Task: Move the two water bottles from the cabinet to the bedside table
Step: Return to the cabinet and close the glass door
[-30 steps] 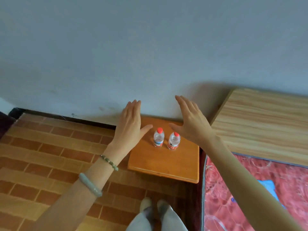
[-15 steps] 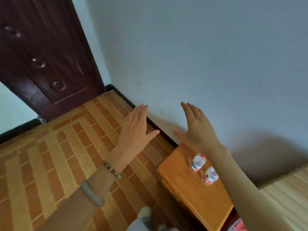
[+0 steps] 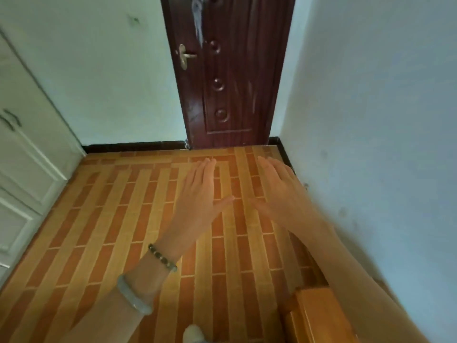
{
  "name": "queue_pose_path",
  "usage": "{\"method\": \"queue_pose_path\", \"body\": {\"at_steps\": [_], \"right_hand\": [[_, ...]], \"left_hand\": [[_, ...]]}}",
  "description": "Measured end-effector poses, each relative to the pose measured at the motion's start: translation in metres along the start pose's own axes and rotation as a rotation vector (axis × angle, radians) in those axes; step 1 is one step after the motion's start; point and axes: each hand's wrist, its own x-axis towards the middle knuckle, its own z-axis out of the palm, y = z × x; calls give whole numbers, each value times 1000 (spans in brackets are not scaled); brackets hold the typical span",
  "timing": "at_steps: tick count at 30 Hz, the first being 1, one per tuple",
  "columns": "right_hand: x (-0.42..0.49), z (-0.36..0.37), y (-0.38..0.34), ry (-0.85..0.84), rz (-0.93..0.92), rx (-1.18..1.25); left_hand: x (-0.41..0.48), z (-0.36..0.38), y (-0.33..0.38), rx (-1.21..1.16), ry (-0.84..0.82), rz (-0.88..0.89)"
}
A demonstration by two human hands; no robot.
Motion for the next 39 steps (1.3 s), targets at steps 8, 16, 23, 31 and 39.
{"method": "queue_pose_path", "body": {"at_steps": [8, 16, 23, 31, 39], "right_hand": [[98, 61, -93, -65, -257, 24], [175, 113, -186, -164, -443, 95], [239, 154, -249, -245, -641, 114], [348, 202, -306, -260, -853, 136], [429, 240, -371, -375, -1082, 177]], "left_hand": [[16, -54, -113, 181, 105, -220], [26, -96, -216, 363, 178, -315], [32, -117, -291, 400, 220, -506], [76, -135, -375, 395, 343, -691], [105, -152, -427, 415, 449, -912]]}}
